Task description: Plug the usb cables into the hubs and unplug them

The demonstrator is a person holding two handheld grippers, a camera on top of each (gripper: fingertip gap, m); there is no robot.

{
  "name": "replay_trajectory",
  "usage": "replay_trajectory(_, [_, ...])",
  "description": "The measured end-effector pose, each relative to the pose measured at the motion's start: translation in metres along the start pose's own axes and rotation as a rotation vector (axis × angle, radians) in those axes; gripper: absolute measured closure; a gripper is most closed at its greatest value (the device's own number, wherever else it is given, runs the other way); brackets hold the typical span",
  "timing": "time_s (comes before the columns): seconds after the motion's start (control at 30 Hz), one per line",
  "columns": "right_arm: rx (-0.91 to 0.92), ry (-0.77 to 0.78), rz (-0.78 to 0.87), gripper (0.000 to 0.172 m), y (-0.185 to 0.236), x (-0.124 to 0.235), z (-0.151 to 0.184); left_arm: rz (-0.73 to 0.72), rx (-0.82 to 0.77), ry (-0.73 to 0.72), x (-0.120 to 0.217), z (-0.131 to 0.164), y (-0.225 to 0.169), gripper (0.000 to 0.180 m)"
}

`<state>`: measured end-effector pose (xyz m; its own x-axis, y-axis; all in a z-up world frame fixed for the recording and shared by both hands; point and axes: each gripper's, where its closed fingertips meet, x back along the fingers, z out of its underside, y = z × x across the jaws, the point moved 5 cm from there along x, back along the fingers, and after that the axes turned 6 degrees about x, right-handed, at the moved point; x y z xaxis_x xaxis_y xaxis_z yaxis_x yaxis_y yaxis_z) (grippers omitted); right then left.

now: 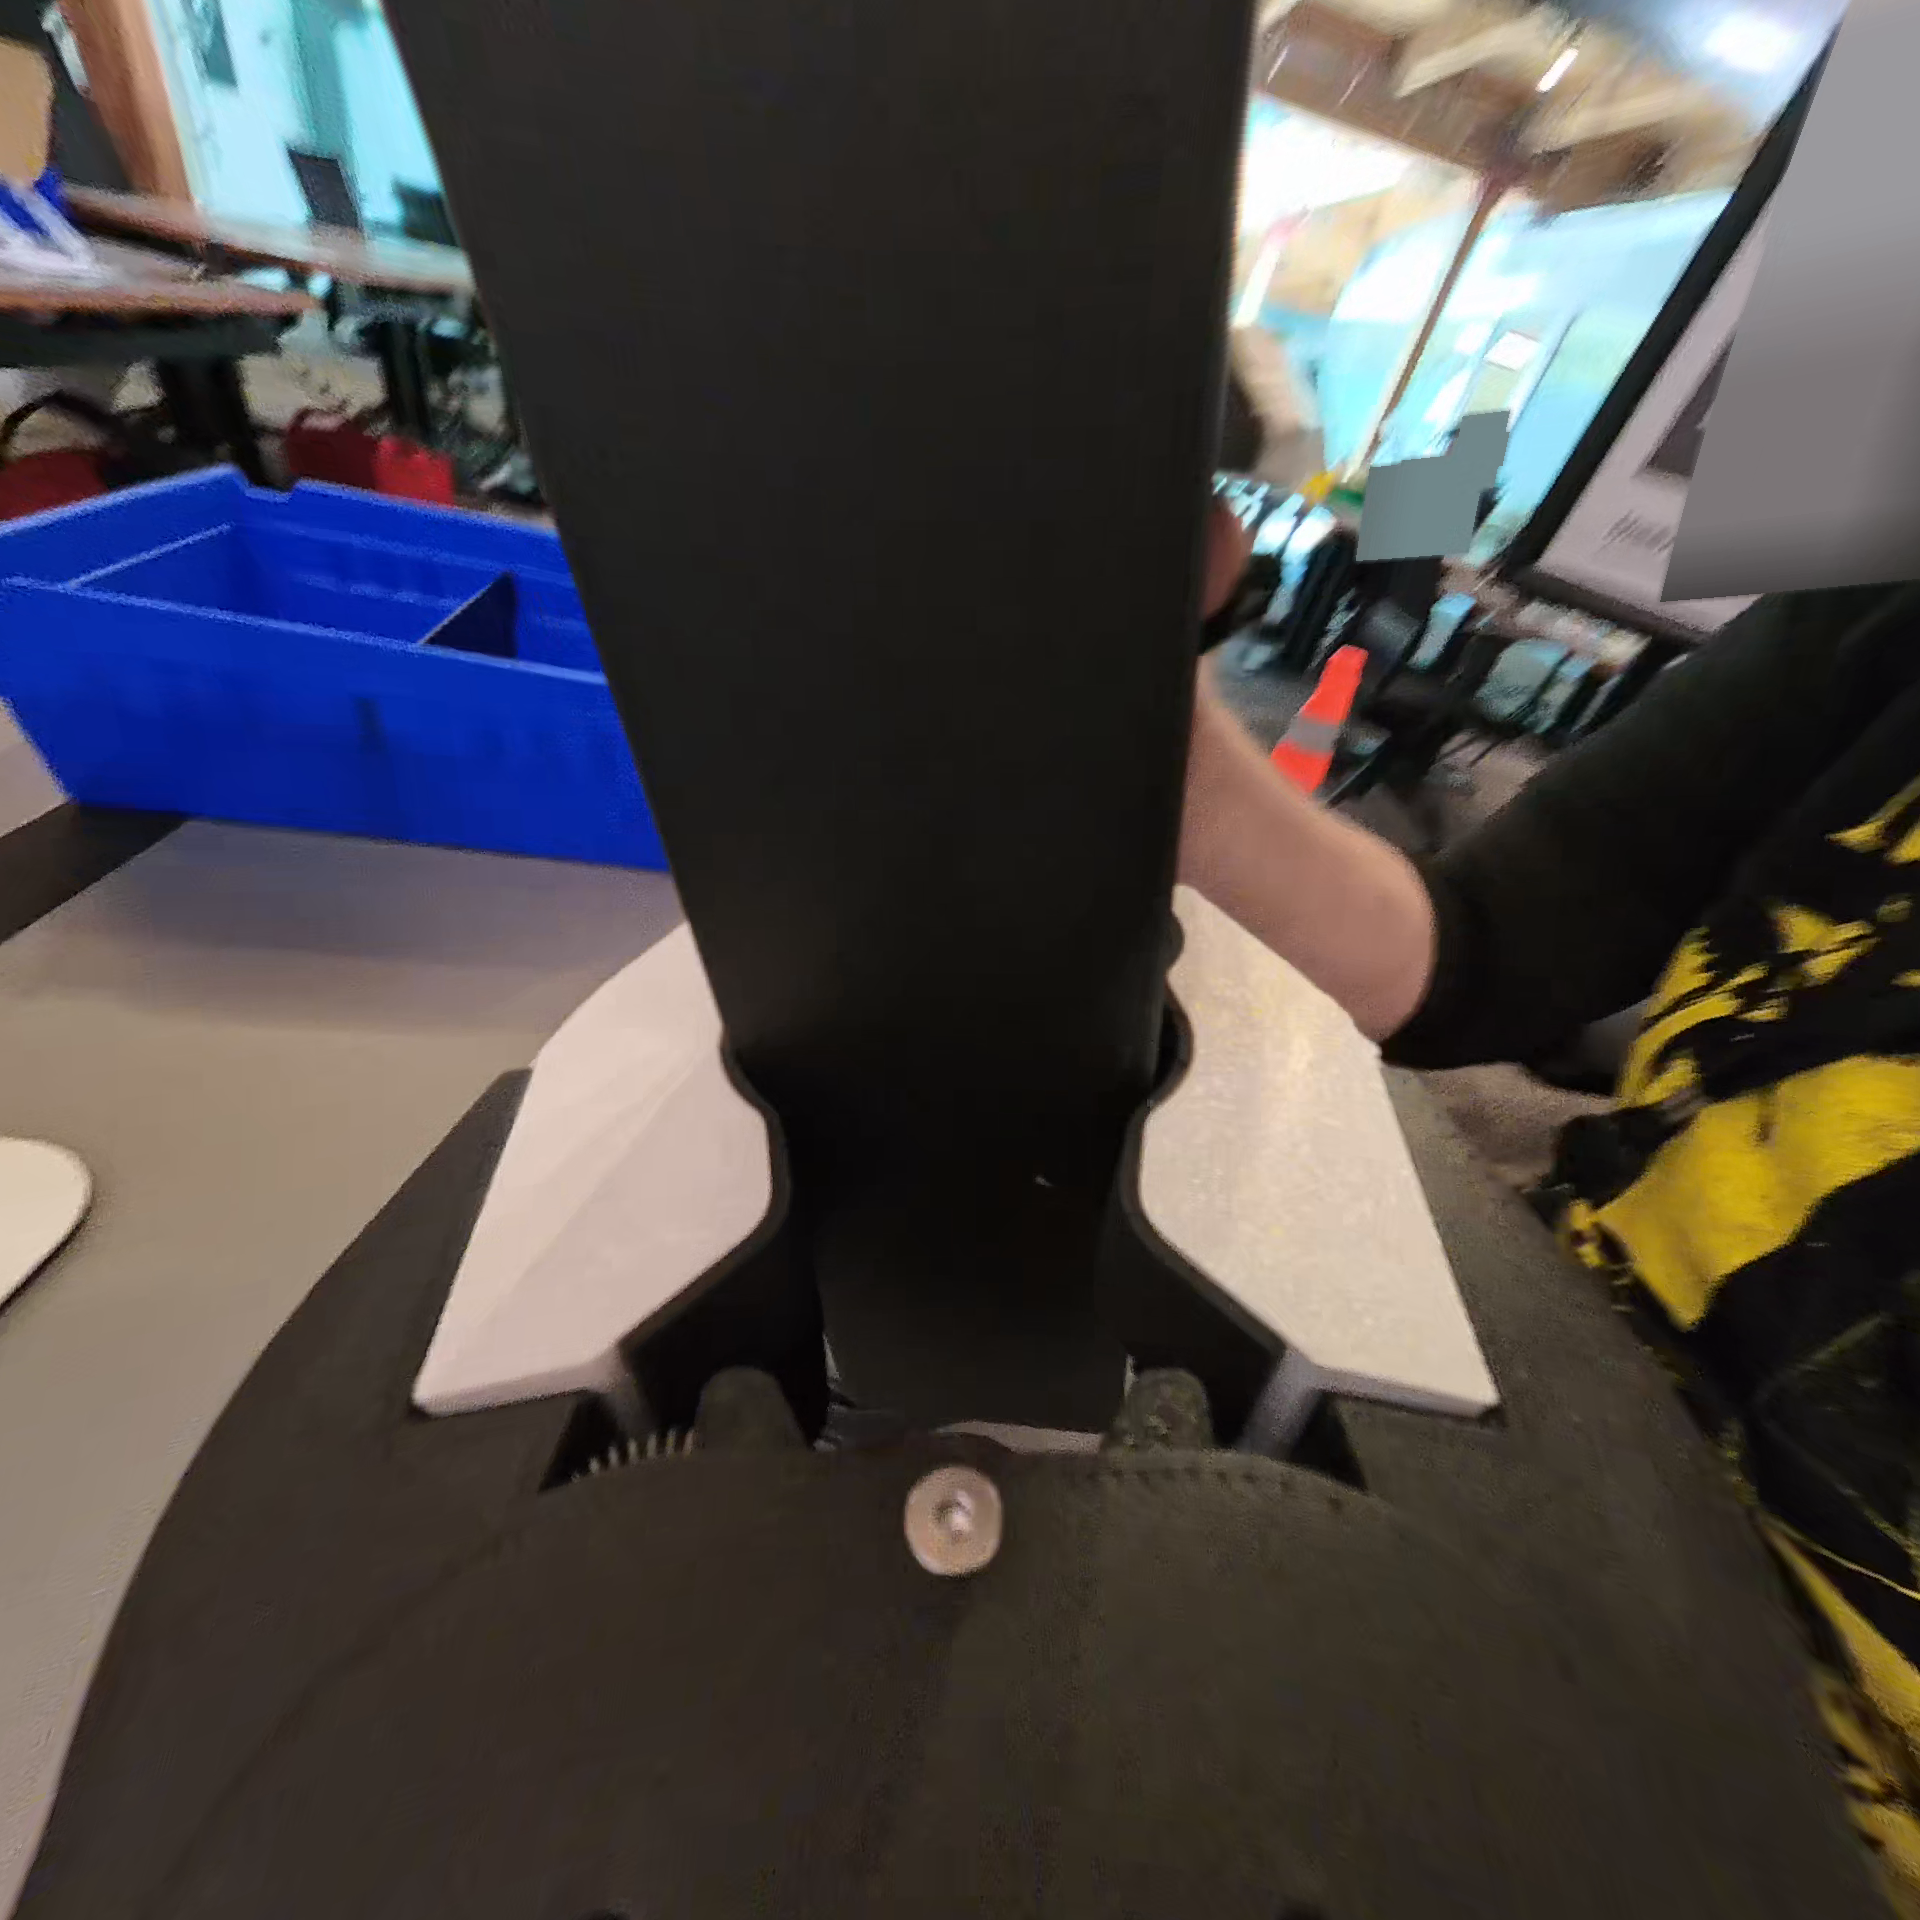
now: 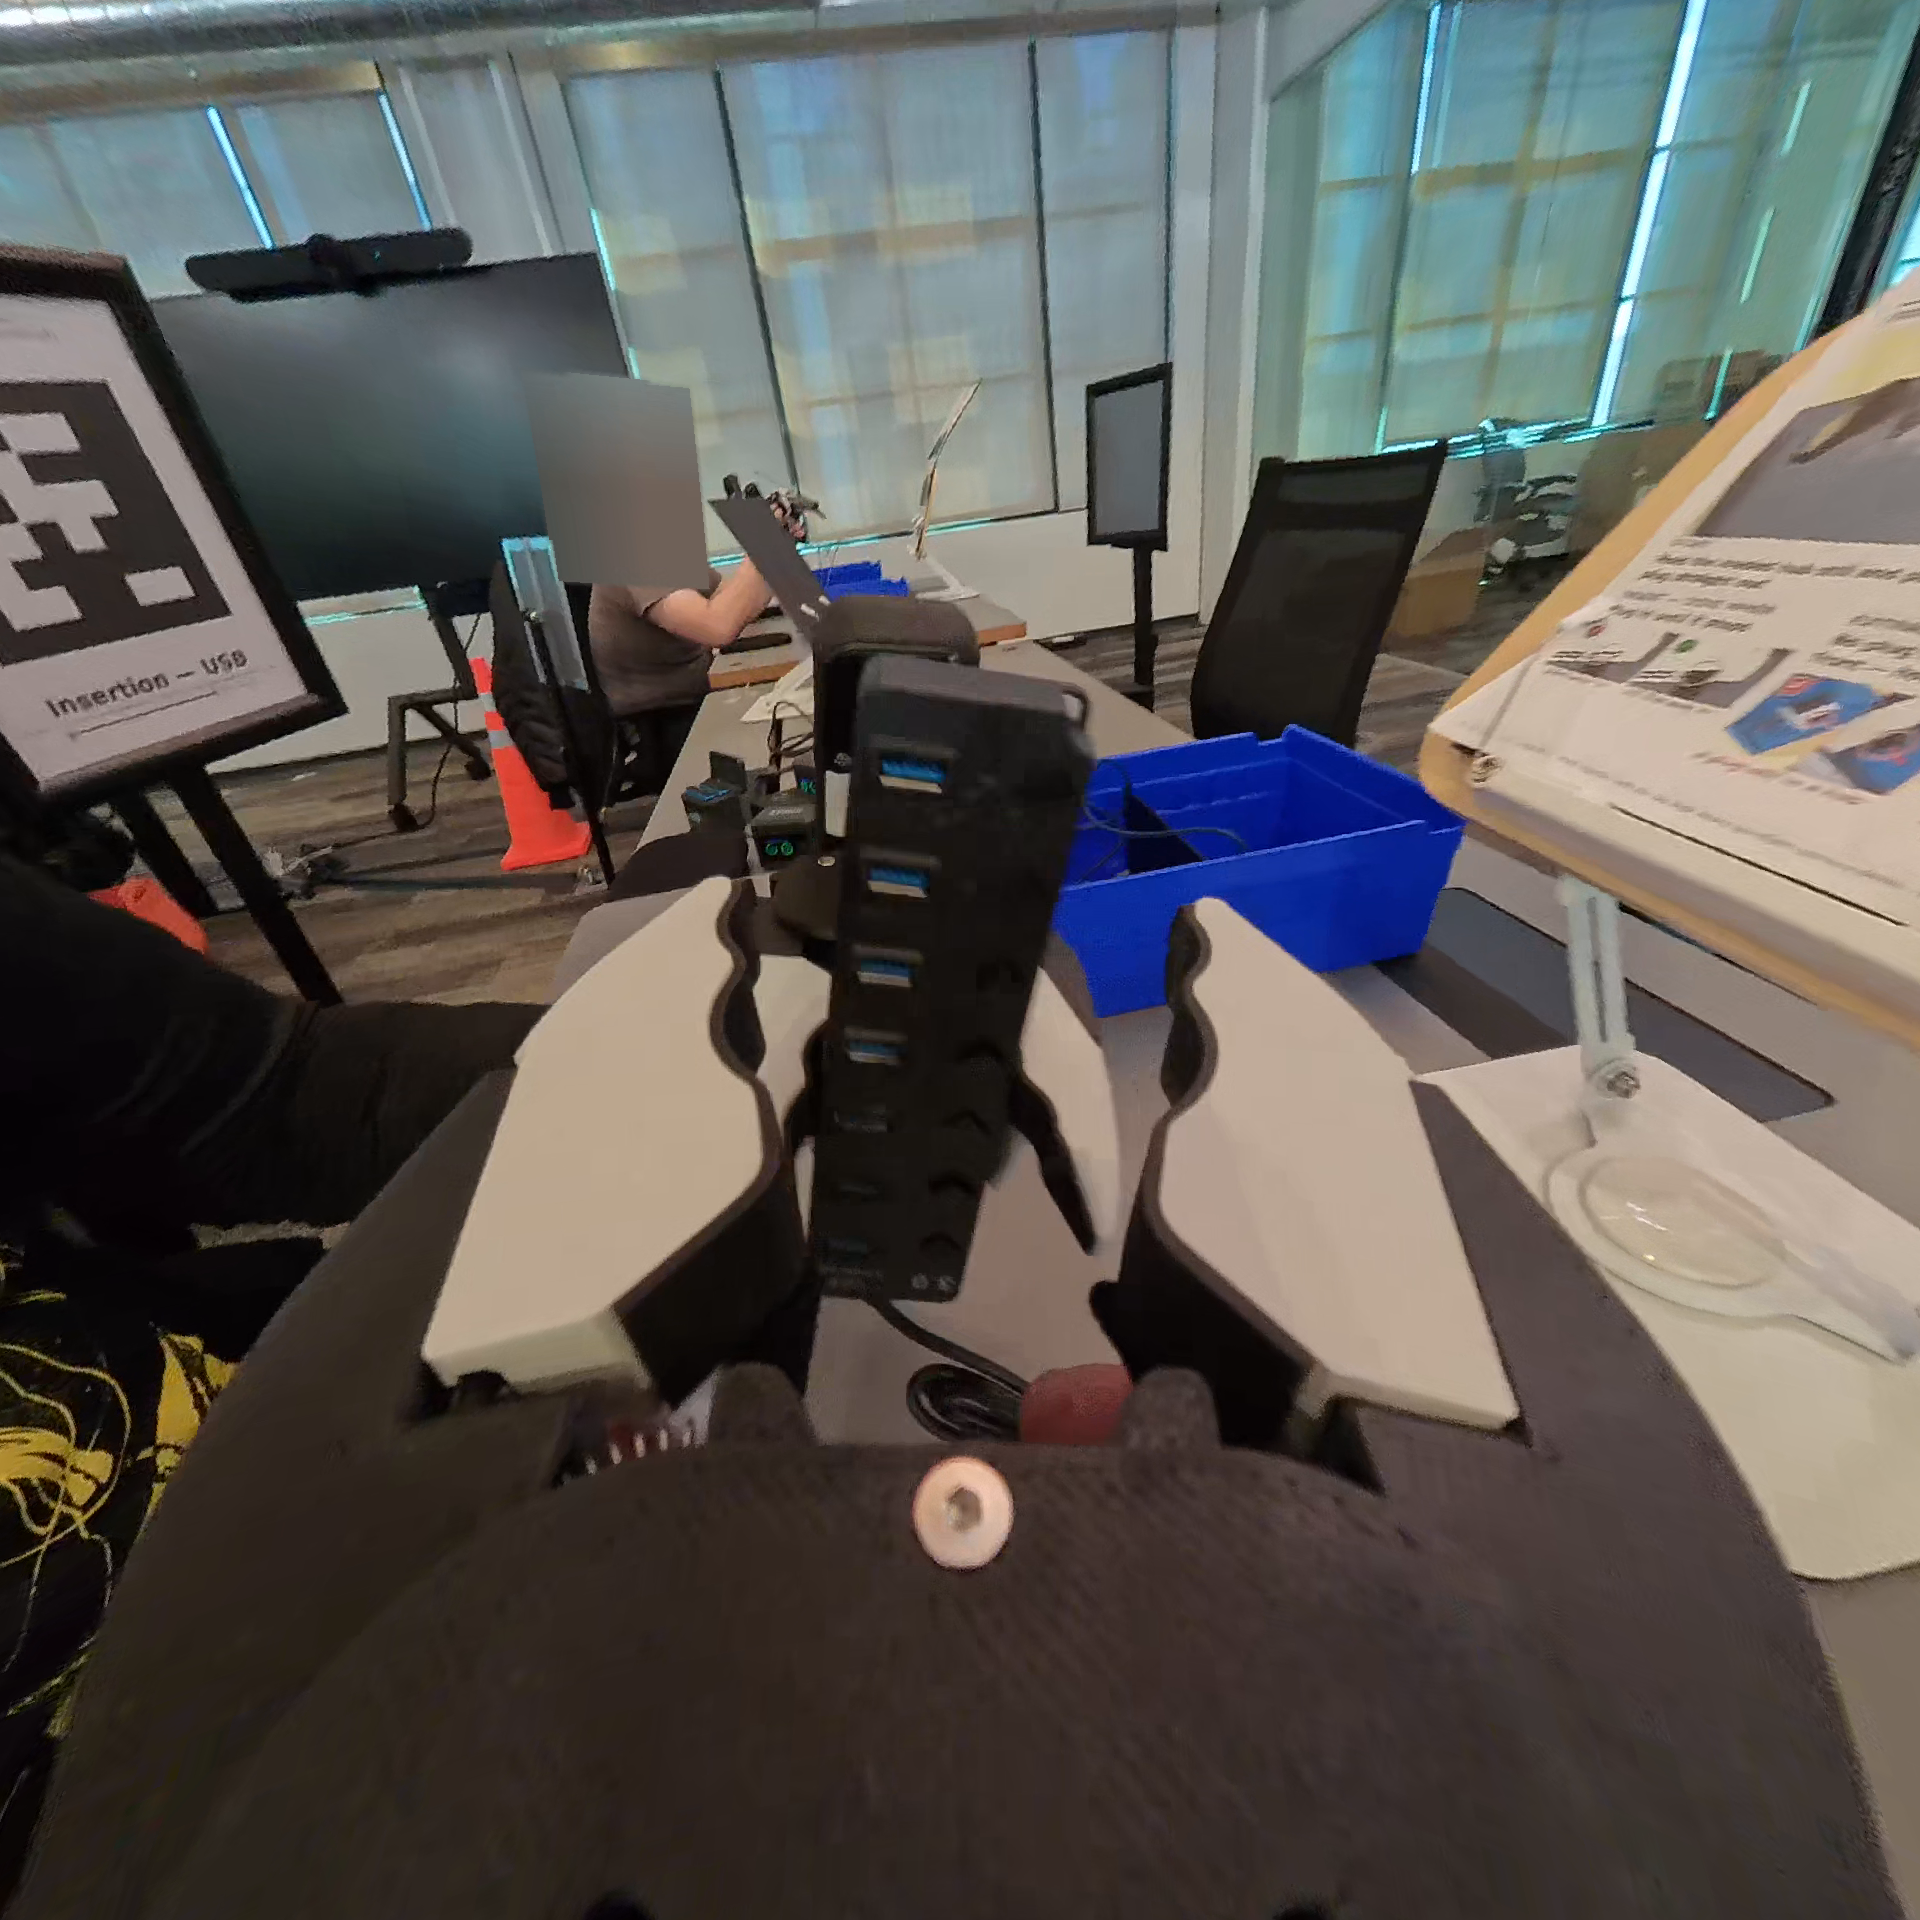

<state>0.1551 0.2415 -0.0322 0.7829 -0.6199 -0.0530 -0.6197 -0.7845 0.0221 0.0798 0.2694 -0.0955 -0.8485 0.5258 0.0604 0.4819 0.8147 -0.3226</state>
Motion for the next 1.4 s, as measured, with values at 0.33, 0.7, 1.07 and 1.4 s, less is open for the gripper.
replay_trajectory(0.33, [-0.029, 0.013, 0.059, 0.108, -0.019, 0.017, 0.009, 0.203, 0.047, -0.207, 0.036, -0.007, -0.004, 0.111])
replay_trajectory(0.7, [0.159, 0.527, 0.172, 0.142, -0.039, 0.033, 0.075, -0.052, -0.104, -0.209, 0.104, -0.028, -0.007, 0.111])
replay_trajectory(1.07, [0.314, 0.991, 0.057, 0.133, -0.036, 0.034, 0.158, -0.146, -0.108, -0.230, 0.127, -0.026, -0.001, 0.112])
replay_trajectory(1.4, [0.363, 0.951, 0.078, 0.172, -0.038, 0.035, 0.153, -0.150, -0.101, -0.237, 0.129, -0.024, 0.000, 0.112])
